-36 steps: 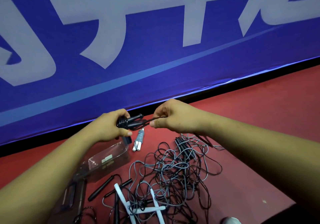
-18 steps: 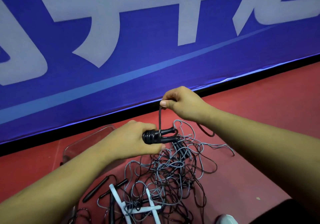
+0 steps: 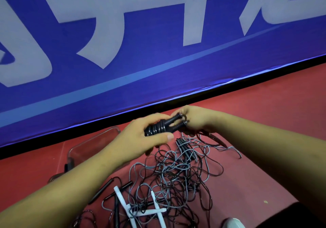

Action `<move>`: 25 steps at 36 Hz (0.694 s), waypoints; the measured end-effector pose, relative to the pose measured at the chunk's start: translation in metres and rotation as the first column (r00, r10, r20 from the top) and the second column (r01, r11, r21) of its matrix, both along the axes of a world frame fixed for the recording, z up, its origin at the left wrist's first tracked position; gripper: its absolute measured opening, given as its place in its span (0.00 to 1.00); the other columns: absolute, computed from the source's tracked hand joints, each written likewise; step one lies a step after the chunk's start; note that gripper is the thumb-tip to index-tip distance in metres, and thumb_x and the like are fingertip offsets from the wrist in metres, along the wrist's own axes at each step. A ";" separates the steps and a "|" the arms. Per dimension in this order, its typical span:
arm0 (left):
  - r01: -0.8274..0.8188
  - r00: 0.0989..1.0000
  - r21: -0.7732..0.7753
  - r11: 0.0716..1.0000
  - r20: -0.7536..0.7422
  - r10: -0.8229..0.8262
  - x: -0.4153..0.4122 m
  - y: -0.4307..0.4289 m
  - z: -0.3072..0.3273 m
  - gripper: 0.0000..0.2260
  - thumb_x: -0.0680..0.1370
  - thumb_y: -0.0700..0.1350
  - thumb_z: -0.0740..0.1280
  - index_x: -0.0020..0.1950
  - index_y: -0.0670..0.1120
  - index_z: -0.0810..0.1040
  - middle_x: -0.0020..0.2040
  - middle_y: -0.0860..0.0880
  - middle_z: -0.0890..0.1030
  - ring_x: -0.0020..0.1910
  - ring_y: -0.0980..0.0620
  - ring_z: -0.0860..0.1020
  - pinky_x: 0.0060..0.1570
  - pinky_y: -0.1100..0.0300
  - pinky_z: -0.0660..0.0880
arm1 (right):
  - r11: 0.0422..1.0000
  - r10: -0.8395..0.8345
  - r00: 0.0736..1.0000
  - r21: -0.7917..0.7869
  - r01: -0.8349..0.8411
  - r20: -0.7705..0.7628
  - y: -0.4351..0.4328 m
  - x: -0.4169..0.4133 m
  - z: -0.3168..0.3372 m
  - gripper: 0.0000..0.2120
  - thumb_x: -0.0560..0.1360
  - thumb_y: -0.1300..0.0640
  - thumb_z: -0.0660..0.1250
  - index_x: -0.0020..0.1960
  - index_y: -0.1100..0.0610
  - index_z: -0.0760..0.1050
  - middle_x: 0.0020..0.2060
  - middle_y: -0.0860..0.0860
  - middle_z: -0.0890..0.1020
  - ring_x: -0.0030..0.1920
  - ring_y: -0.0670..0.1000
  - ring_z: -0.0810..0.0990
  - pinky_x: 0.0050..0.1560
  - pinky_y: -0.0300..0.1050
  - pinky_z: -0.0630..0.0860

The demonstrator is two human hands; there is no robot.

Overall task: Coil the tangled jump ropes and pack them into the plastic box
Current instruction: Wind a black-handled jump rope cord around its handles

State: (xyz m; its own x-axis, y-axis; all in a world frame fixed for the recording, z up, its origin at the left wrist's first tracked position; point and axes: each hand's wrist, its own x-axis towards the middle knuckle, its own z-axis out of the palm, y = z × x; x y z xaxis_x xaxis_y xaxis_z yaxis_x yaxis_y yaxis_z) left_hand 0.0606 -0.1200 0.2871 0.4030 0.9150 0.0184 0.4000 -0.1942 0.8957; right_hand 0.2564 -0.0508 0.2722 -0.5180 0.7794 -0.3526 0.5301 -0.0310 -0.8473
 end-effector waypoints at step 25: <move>-0.429 0.421 0.460 0.777 -0.660 0.623 -0.080 0.055 -0.026 0.14 0.75 0.50 0.71 0.56 0.52 0.69 0.43 0.48 0.78 0.43 0.42 0.74 0.39 0.54 0.69 | 0.992 0.113 0.993 -0.059 -0.115 -0.038 -0.022 -0.040 0.021 0.10 0.80 0.57 0.65 0.47 0.63 0.78 0.24 0.50 0.69 0.21 0.47 0.68 0.24 0.37 0.69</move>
State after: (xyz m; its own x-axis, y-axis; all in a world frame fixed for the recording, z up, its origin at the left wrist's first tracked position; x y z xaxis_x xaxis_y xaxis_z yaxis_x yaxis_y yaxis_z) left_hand -0.0196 -0.0647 0.2613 -0.2084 0.9638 0.1660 0.9676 0.1784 0.1788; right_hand 0.2160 -0.0732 0.2935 -0.6147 0.6923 -0.3780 0.5037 -0.0242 -0.8636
